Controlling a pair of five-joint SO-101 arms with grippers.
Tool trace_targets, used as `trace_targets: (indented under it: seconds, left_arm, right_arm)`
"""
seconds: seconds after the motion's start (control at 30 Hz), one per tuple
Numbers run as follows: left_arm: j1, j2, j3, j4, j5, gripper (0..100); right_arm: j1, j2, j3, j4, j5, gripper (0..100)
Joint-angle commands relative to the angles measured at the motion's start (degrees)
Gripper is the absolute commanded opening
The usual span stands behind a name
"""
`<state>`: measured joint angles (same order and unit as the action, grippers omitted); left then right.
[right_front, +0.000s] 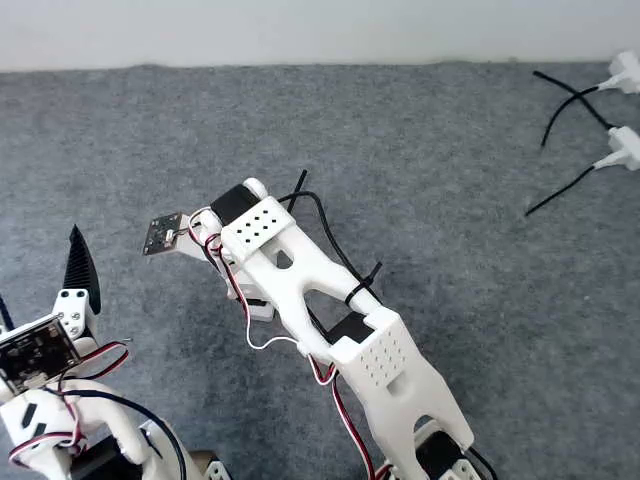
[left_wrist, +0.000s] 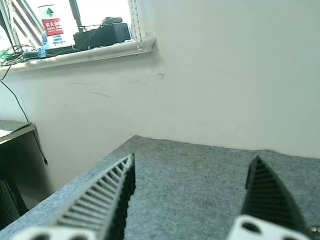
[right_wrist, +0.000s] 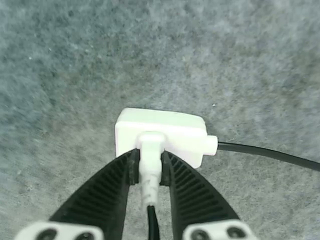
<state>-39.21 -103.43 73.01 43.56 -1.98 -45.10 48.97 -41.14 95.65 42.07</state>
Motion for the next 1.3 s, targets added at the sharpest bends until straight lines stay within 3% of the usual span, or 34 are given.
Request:
trace_targets:
  seconds: [0.0, 0.23, 0.63, 0.73, 0.97, 1.27]
  left_arm:
    - [-0.09, -0.88, -1.1, -0.35, -0.53, 35]
    - [0.0, -0.88, -3.47, -0.09, -0.53, 35]
    - [0.18, -0.88, -5.05, 2.2, -0.53, 35]
    - [4.13, -0.88, -5.05, 4.84, -0.88, 35]
    - [20.22, -0.88, -4.79, 13.54, -5.36, 35]
    - [29.89, -0.97, -2.51, 25.93, -13.01, 35]
  right_arm:
    - [-1.63, 3.74, -0.44, 0.48, -4.22, 17.1]
    - [-1.54, 2.24, -11.69, 7.52, -2.55, 33.8]
    - [1.01, -14.64, -16.44, 7.43, -6.77, 35.1]
    - [2.33, -19.82, -16.44, 7.43, -7.82, 35.1]
    - [10.95, -32.57, -13.36, 7.52, -18.29, 35.1]
    - [14.73, -59.12, 18.11, 7.08, -20.48, 35.1]
